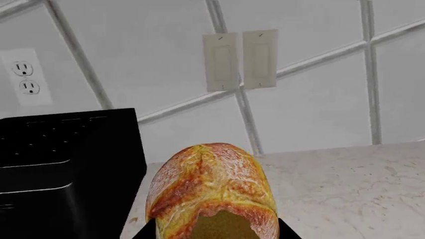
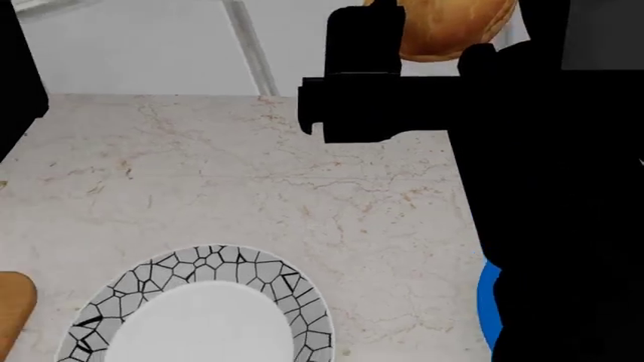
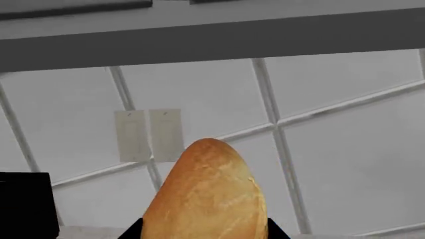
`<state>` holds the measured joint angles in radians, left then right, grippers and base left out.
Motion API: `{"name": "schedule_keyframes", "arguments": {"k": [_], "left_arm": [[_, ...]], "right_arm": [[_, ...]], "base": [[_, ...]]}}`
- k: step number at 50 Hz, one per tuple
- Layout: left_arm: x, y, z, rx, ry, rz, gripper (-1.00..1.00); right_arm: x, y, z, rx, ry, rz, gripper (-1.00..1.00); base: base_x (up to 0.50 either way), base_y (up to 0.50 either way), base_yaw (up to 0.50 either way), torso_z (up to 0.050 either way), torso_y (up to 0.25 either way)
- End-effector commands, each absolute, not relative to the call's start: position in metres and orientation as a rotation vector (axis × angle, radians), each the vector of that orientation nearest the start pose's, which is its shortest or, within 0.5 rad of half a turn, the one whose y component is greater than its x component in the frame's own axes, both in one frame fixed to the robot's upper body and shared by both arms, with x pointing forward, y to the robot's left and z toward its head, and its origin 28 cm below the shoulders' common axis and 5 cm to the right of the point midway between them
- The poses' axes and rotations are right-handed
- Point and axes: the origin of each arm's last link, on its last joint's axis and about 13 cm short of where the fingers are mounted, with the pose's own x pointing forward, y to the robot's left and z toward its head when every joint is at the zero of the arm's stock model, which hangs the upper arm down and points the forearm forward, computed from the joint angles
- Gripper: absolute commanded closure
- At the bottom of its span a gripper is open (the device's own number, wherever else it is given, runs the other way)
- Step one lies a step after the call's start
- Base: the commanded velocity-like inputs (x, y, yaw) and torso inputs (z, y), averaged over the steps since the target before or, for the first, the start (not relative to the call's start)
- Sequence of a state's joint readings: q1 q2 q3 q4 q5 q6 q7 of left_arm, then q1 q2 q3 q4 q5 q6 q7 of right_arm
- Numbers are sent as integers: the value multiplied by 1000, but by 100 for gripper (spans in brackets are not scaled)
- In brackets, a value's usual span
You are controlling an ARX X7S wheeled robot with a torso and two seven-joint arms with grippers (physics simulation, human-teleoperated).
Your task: Place all breads on the cutting board.
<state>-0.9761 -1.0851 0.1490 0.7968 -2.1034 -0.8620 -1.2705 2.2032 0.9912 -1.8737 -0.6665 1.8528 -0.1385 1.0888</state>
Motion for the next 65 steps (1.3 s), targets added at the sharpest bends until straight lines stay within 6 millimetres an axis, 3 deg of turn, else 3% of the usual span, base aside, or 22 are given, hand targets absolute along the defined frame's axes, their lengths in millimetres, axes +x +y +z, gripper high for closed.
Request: {"name": "schedule_keyframes", "arguments": {"k": [1, 57, 65], "left_arm": [[143, 257, 300, 46, 39, -38, 100], [148, 257, 294, 44, 62, -51, 100], [148, 257, 295, 45, 64, -52, 100]], "right_arm": [[197, -97, 342, 45, -174, 112, 100], [192, -100, 334, 81, -160, 154, 100], [193, -101, 329, 109, -118, 181, 100]], "base": [[-141, 500, 0, 0, 0], [-14, 492, 0, 0, 0], [55, 105, 0, 0, 0]]}}
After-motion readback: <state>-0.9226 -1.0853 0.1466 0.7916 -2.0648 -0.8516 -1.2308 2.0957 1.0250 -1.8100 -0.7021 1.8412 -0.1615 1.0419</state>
